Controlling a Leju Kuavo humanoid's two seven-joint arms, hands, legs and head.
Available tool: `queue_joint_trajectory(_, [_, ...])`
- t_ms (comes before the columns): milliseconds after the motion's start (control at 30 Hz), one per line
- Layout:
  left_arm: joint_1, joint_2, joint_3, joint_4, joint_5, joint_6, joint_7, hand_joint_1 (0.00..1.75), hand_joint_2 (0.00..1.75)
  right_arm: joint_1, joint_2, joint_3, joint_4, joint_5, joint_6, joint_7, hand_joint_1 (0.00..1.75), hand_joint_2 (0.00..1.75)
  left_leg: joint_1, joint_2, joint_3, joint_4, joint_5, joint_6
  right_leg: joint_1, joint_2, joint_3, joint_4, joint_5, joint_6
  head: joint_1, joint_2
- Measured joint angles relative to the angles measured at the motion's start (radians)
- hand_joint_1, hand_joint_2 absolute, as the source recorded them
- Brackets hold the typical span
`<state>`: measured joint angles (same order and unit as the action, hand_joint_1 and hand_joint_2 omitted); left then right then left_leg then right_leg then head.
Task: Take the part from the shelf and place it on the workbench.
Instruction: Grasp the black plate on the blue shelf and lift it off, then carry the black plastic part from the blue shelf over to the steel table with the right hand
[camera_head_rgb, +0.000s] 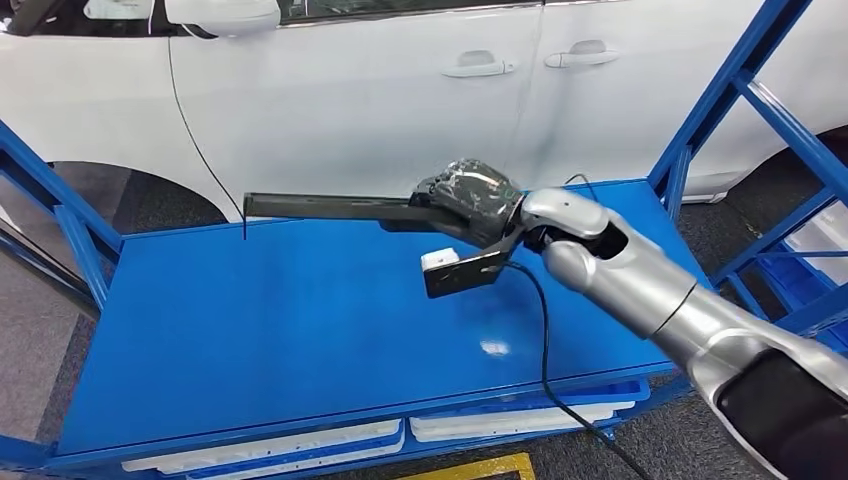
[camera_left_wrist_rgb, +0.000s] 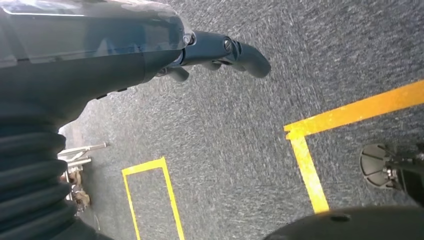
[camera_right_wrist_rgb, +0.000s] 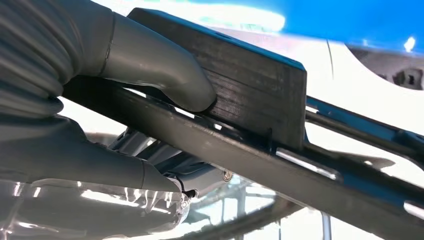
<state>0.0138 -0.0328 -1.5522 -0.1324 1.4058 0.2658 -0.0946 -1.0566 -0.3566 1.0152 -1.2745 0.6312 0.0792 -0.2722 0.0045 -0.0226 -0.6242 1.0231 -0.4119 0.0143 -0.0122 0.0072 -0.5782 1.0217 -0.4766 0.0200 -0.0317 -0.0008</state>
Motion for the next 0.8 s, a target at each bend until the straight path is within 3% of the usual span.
queue_joint_trajectory(67, [0.0,0.001,0.0,0.0,0.004,-0.001,-0.004,0.0,0.0,-0.05,-0.033,-0.013,-0.059,-0.045,0.045,0.016,1.75,1.75,-0.002,0.001,0.0,-0.009,0.005,0.014,-0.002,-0.001,-0.023,0.055,-0.043,0.005,0.0,0.0])
queue_joint_trajectory(133, [0.0,0.001,0.0,0.0,0.007,-0.001,-0.007,0.0,0.0,-0.106,-0.061,-0.023,-0.106,-0.094,0.073,0.025,1.75,1.75,-0.006,0.001,-0.003,-0.01,0.006,0.023,0.0,-0.001,-0.08,0.186,-0.115,0.003,0.0,0.0])
queue_joint_trajectory(167, [0.0,0.001,0.0,0.0,0.008,-0.002,-0.008,0.0,0.0,-0.13,-0.073,-0.027,-0.124,-0.118,0.079,0.029,1.75,1.75,-0.008,0.0,-0.003,-0.01,0.005,0.025,0.001,-0.001,-0.109,0.25,-0.138,0.003,0.0,0.0])
queue_joint_trajectory(200, [0.0,0.001,0.0,0.0,0.008,-0.002,-0.008,0.0,0.0,-0.146,-0.083,-0.029,-0.138,-0.145,0.081,0.032,1.75,1.75,-0.009,-0.001,-0.001,-0.009,0.004,0.027,0.002,-0.001,-0.126,0.288,-0.143,0.003,0.0,0.0])
queue_joint_trajectory(233, [0.0,0.001,0.0,0.0,0.01,-0.002,-0.008,0.0,0.0,-0.156,-0.091,-0.031,-0.149,-0.182,0.081,0.035,1.75,1.75,-0.01,-0.002,0.002,-0.008,0.002,0.028,0.002,-0.001,-0.125,0.288,-0.127,0.003,0.0,0.0])
queue_joint_trajectory(267, [0.0,0.001,0.0,0.0,0.012,-0.002,-0.008,0.0,0.0,-0.162,-0.099,-0.035,-0.16,-0.229,0.079,0.037,1.75,1.75,-0.01,-0.004,0.006,-0.006,-0.001,0.027,0.001,-0.001,-0.109,0.249,-0.093,0.003,0.0,0.0])
queue_joint_trajectory(333, [0.0,0.001,0.0,0.0,0.015,-0.001,-0.008,0.0,0.0,-0.177,-0.113,-0.057,-0.179,-0.349,0.071,0.034,1.75,1.75,-0.011,-0.007,0.01,0.0,-0.007,0.023,0.001,-0.001,-0.052,0.11,-0.02,0.0,0.0,0.0])
queue_joint_trajectory(400, [0.0,0.001,0.0,0.0,0.016,0.002,-0.008,0.0,0.0,-0.192,-0.123,-0.091,-0.196,-0.473,0.059,0.023,1.75,1.75,-0.013,-0.01,0.006,0.006,-0.011,0.014,0.003,0.003,-0.02,0.022,0.01,-0.005,0.0,0.0])
queue_joint_trajectory(500, [0.0,0.003,0.0,0.0,0.017,0.006,-0.008,0.0,0.0,-0.166,-0.128,-0.159,-0.226,-0.661,0.047,-0.007,1.75,1.75,-0.013,-0.013,0.003,0.006,-0.011,0.0,0.003,0.003,-0.016,0.006,0.012,-0.017,0.0,0.0])
queue_joint_trajectory(567, [-0.001,0.004,0.0,0.0,0.017,0.008,-0.008,0.0,0.0,-0.118,-0.128,-0.213,-0.258,-0.796,0.051,-0.043,1.75,1.75,-0.013,-0.012,-0.013,0.043,-0.037,-0.011,-0.003,-0.001,-0.008,-0.003,0.016,-0.026,0.0,0.0])
queue_joint_trajectory(667, [-0.008,0.004,0.0,0.0,0.016,0.014,-0.008,0.0,0.0,-0.013,-0.12,-0.296,-0.33,-0.975,0.074,-0.116,1.75,1.75,-0.008,-0.011,-0.102,0.224,-0.118,-0.026,-0.003,-0.005,0.0,-0.007,0.016,-0.033,0.0,0.0])
queue_joint_trajectory(700, [-0.011,0.005,0.0,0.0,0.016,0.016,-0.008,0.0,0.0,0.028,-0.112,-0.321,-0.357,-1.01,0.083,-0.139,1.75,1.75,-0.008,-0.011,-0.128,0.272,-0.129,-0.028,-0.002,-0.006,0.001,-0.007,0.015,-0.034,0.0,0.0])
queue_joint_trajectory(733, [-0.012,0.005,0.0,0.0,0.015,0.017,-0.008,0.0,0.0,0.068,-0.102,-0.342,-0.385,-1.037,0.094,-0.158,1.75,1.75,-0.008,-0.011,-0.137,0.283,-0.12,-0.029,-0.002,-0.005,0.003,-0.006,0.014,-0.035,0.0,0.0])
queue_joint_trajectory(767, [-0.013,0.005,0.0,0.0,0.015,0.018,-0.008,0.0,0.0,0.108,-0.09,-0.362,-0.413,-1.059,0.107,-0.175,1.75,1.75,-0.008,-0.011,-0.13,0.26,-0.096,-0.029,-0.001,-0.004,0.005,-0.006,0.012,-0.035,0.0,0.0])
queue_joint_trajectory(800, [-0.012,0.005,0.0,0.0,0.015,0.019,-0.006,0.0,0.0,0.14,-0.077,-0.377,-0.437,-1.079,0.121,-0.184,1.75,1.75,-0.009,-0.011,-0.102,0.198,-0.059,-0.026,-0.001,-0.001,0.008,-0.006,0.01,-0.034,0.0,0.0])
